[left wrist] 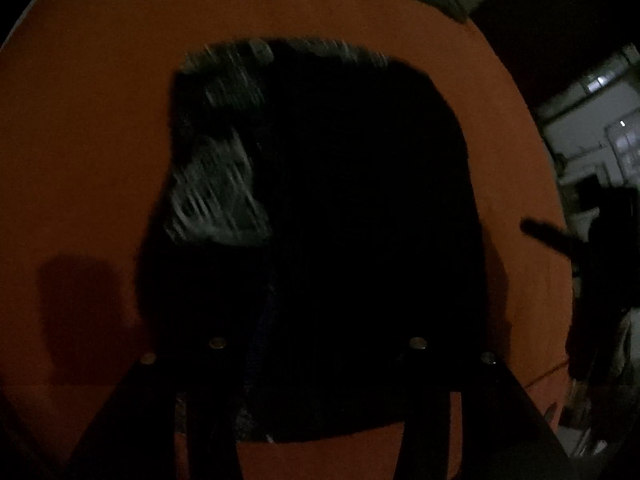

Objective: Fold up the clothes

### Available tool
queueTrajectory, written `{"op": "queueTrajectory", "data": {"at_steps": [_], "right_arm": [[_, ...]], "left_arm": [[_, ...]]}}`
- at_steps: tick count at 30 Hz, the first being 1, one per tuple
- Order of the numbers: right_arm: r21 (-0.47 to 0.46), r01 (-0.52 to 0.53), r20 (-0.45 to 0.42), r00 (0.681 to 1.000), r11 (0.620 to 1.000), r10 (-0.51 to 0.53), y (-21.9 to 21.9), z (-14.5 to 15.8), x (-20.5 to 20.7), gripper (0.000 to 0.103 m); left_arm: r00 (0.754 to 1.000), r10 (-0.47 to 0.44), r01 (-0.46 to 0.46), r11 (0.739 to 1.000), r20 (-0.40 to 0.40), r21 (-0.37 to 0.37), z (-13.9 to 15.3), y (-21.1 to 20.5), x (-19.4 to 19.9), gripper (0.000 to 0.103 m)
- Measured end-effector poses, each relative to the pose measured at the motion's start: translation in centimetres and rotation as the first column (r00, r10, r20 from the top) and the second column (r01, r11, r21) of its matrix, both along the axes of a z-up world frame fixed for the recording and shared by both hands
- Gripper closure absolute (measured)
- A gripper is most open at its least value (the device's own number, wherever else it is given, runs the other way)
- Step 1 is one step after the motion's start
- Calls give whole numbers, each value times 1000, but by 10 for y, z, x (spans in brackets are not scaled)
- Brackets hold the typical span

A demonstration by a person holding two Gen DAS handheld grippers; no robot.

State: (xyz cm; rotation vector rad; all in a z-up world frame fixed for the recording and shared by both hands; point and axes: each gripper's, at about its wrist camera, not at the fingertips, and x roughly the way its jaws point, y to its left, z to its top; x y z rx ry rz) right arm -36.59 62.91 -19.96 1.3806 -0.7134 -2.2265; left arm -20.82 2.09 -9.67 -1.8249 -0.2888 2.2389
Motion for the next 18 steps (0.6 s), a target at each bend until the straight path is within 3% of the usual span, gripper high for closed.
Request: {"op": "queueTrajectory", "data": {"at_steps": [1,5,9,15,18], "right_arm": [[0,0,4,1000,1000,0,-3,-4,3,61],[4,7,53,999,1000,-7,-12,-21,12,61],[4,11,54,998,1000,-11,-13,-21,15,61],[40,2,24,1000,999,-3,-12,-14,11,61],[29,-1,14,1000,1000,1,-9,-9,1,61]], "left_arm": [[1000,-6,6,1000,2,-6,-6,4,3,101],[995,83,-83,997,-49,3,-2,-6,5,101],[991,91,-89,996,-100,20,6,-12,5,100],[986,145,-144,989,-83,28,-12,-18,-4,95],[978,183,-178,982,-104,56,-5,-16,6,93]]}}
